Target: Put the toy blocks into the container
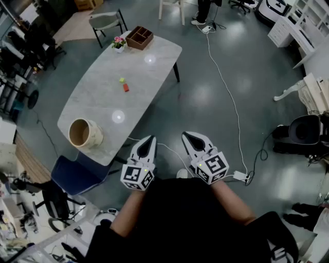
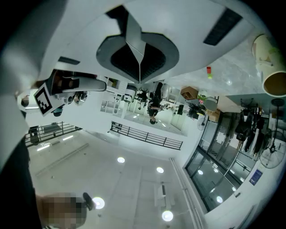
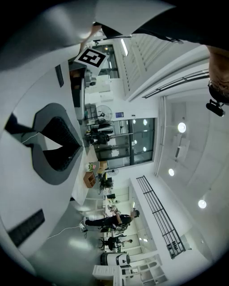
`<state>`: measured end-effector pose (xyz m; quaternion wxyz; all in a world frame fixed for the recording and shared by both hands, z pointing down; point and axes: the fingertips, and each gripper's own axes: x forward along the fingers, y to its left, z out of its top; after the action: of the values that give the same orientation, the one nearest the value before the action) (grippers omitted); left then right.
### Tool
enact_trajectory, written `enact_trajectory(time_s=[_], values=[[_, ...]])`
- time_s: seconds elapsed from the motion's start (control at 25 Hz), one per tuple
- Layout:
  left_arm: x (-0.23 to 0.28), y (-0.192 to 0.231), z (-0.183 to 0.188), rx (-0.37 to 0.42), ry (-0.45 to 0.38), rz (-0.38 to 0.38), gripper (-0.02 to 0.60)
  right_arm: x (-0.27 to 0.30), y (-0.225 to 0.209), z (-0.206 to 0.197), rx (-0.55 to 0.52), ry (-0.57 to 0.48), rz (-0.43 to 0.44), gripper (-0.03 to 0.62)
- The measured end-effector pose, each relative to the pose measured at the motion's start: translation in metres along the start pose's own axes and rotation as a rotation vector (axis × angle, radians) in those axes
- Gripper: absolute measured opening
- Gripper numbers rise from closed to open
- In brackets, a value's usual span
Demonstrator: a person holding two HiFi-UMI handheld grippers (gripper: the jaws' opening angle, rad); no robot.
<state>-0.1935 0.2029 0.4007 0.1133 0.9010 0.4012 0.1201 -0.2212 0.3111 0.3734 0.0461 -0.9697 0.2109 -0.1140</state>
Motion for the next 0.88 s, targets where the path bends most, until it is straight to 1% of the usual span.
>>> enact_trajectory(time_s=[0.24,0.32,0.48,0.88], values=[[-0.005,-0.003,0.009,0.021,-0.038,0.010,0.009,-0.001,-0.005,-0.002,0.033,-0.014,-0.009,-0.002],[-0.006,-0.004,0.009,0.021,-0.048,0.015,0.009,-0.004,-0.008,-0.004,0.039,-0.005,-0.019,-0.002],[-0.010,-0.005,0.006,0.020,-0.050,0.033,0.009,-0.010,-0.012,-0.007,0.007,0.002,-0.032,-0.002],[-0.003,-0.017,0.003,0.027,-0.048,0.025,0.009,-0.030,-0.030,-0.003,0.020,-0.029,-0.050,0.000]])
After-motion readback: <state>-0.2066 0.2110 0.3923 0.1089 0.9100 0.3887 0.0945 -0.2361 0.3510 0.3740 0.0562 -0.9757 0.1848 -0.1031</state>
